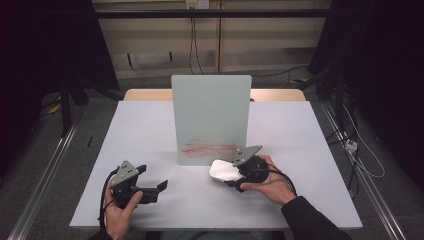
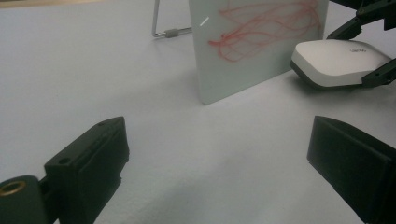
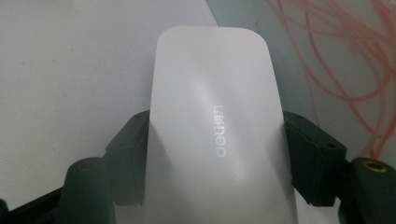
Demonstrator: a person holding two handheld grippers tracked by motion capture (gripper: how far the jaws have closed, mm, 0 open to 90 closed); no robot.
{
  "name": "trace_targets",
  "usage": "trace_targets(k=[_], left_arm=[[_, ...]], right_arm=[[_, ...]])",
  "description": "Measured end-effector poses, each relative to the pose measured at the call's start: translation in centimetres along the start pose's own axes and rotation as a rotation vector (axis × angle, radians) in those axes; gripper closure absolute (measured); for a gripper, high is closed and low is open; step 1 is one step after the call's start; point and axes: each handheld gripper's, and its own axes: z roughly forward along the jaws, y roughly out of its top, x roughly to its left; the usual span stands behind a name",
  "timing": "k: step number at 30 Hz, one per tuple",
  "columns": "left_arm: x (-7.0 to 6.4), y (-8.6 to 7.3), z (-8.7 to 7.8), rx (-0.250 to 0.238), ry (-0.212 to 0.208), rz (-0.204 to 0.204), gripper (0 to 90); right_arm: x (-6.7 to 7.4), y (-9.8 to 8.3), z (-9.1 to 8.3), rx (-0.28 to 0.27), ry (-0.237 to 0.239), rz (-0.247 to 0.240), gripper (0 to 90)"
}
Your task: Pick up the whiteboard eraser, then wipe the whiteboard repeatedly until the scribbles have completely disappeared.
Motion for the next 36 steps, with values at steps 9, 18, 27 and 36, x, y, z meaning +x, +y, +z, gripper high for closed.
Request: trace_targets(k=[9,18,27,36], left_arm=[[0.2,-0.2,0.0,0.004,0.000,-0.009,5.3],[0.3,-0.2,0.0,0.006,0.003,-0.010,5.2],[0.1,-0.1,0.0,0.004,-0.003,-0.012,5.3],[0.1,-0.2,0.0,0.011,-0.001,-0.002,5.3]], right_arm=[[0.2,-0.1,-0.6,-0.024,-0.007,0.008,31.4],[0.5,-0.2,-1.4,-0.067,-0.022,0.015,31.4],[0.7,-0.6,-2.0,-0.093,-0.044,0.026,31.4],[1.0,-0.5,-2.4,-0.120,-0.069,0.020,31.4]])
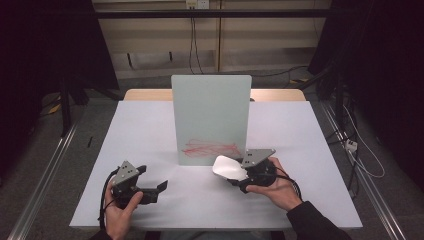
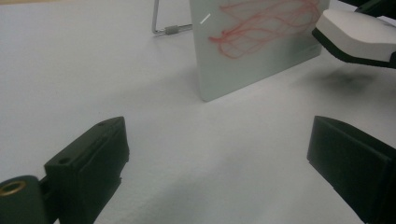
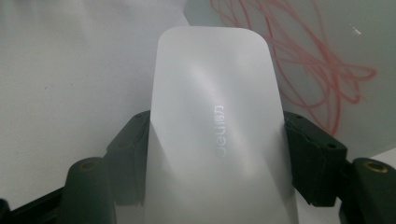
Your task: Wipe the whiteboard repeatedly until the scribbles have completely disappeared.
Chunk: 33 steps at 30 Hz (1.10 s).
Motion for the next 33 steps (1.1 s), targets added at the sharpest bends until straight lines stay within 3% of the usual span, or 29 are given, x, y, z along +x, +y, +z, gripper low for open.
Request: trace_targets(k=[5,15,17,18,21,23,29,33], left_arm=[[0.3,-0.1,-0.1,-0.004,0.000,-0.018,5.3],[0.0,0.0,-0.2,-0.004,0.005,-0.004,5.3],[-0.1,0.0,-0.1,0.001,0.005,0.000,5.3],[-0.1,0.0,-0.1,0.000,0.005,-0.001,5.3],[-0.1,0.0,0.0,0.001,0.005,-0.001,5.3],[-0.1,0.0,0.0,0.001,0.004,-0.004,5.3],[-0.1,0.0,-0.1,-0.004,0.005,-0.004,5.0],[-0.1,0.0,-0.1,-0.001,0.008,0.002,5.1]], right_arm=[[0.0,-0.1,-0.2,-0.021,-0.009,0.014,31.4],[0.7,-0.5,-0.7,-0.057,-0.027,0.011,31.4],[0.9,-0.4,-0.9,-0.069,-0.053,-0.006,31.4],[1.1,-0.2,-1.1,-0.069,-0.103,-0.032,31.4],[1.1,0.0,-1.2,-0.074,-0.130,-0.051,31.4],[1.3,0.1,-1.2,-0.067,-0.176,-0.094,31.4],[1.6,0.6,-0.3,-0.031,-0.233,-0.171,31.4],[1.6,1.0,0.0,-0.025,-0.248,-0.192,31.4]])
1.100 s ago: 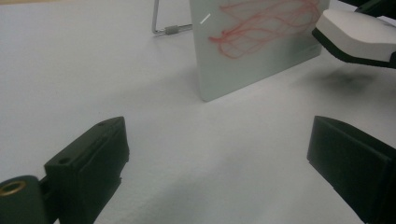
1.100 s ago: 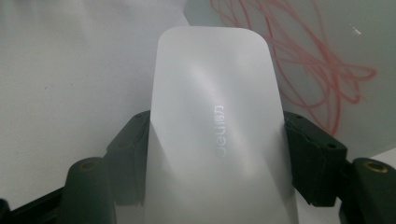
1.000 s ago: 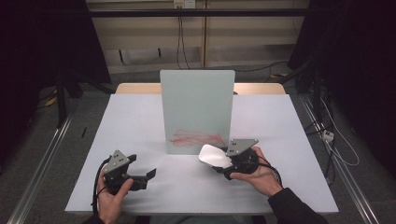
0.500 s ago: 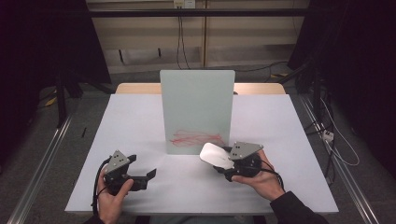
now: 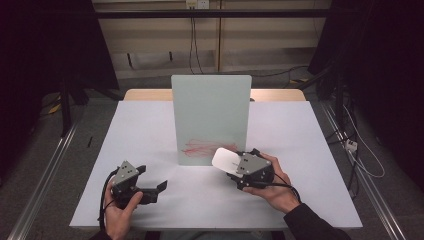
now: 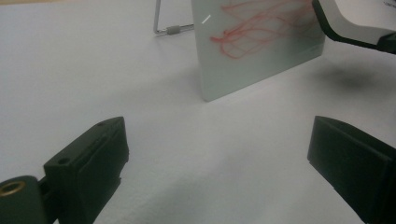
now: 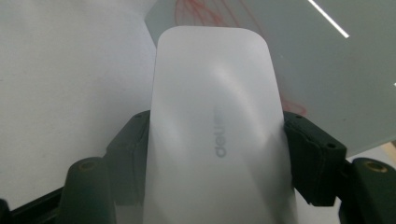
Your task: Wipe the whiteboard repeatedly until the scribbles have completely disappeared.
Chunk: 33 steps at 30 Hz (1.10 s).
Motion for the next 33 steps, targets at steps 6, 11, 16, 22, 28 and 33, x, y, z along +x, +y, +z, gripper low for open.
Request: trace_targets(k=[6,11,16,22,28,33], left_arm=[[0.0,0.0,0.1,0.002,-0.001,-0.002,5.1],[0.1,0.0,0.1,0.003,0.003,-0.005,5.0],[0.0,0.0,0.1,0.005,0.000,-0.004,5.0],[0.0,0.0,0.1,0.008,0.000,0.000,5.1],[0.0,0.0,0.1,0.005,0.002,-0.003,5.1],[0.0,0.0,0.1,0.004,0.001,-0.003,5.1]], right_arm=[[-0.6,0.5,0.6,0.000,-0.037,-0.031,31.4],[-0.7,1.0,0.9,-0.011,-0.052,-0.065,31.4],[-0.7,1.2,1.5,0.002,-0.062,-0.089,31.4],[-0.3,1.0,2.1,0.051,-0.075,-0.131,31.5],[0.0,0.8,2.5,0.073,-0.085,-0.158,31.5],[-0.1,0.7,2.6,0.076,-0.085,-0.170,31.5]])
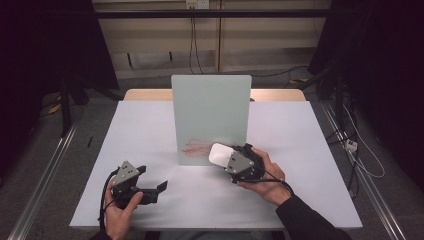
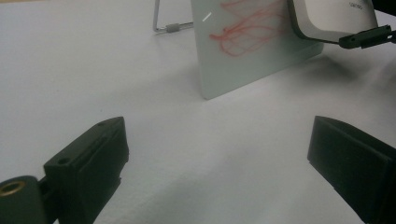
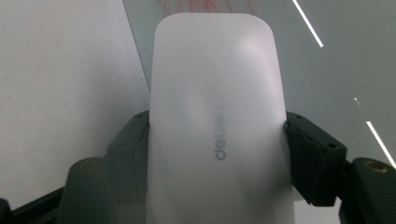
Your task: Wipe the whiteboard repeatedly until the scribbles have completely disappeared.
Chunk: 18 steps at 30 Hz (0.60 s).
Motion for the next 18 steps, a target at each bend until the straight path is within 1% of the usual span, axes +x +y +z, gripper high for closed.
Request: trace_targets(k=[4,6,8,11,13,14,15,18], left_arm=[[0.0,0.0,0.0,0.000,0.001,0.000,5.1],[0.0,0.0,0.0,0.001,-0.001,0.000,5.1],[0.0,0.0,0.0,0.001,0.000,0.001,5.0],[0.0,0.0,0.0,0.002,0.000,0.001,5.1],[0.0,0.0,0.1,0.004,-0.003,0.000,5.1],[0.0,0.0,0.0,0.003,-0.002,0.002,5.1],[0.0,0.0,0.0,0.003,-0.003,0.004,5.1],[0.0,0.0,0.0,0.003,-0.001,0.004,5.1]], right_arm=[[0.1,-0.2,0.2,0.008,0.002,0.002,31.5],[0.0,-0.3,0.3,0.013,-0.001,-0.010,31.6],[0.0,-0.3,0.3,0.011,0.000,-0.009,31.6],[-0.6,-0.2,-0.1,-0.021,-0.039,0.014,31.6],[-1.0,-0.3,-0.1,-0.033,-0.041,0.032,31.6],[-1.0,-0.3,-0.1,-0.031,-0.039,0.039,31.6],[-0.9,-0.3,0.0,-0.028,-0.040,0.031,31.6],[-0.8,-0.2,0.4,-0.031,-0.033,0.030,31.6]])
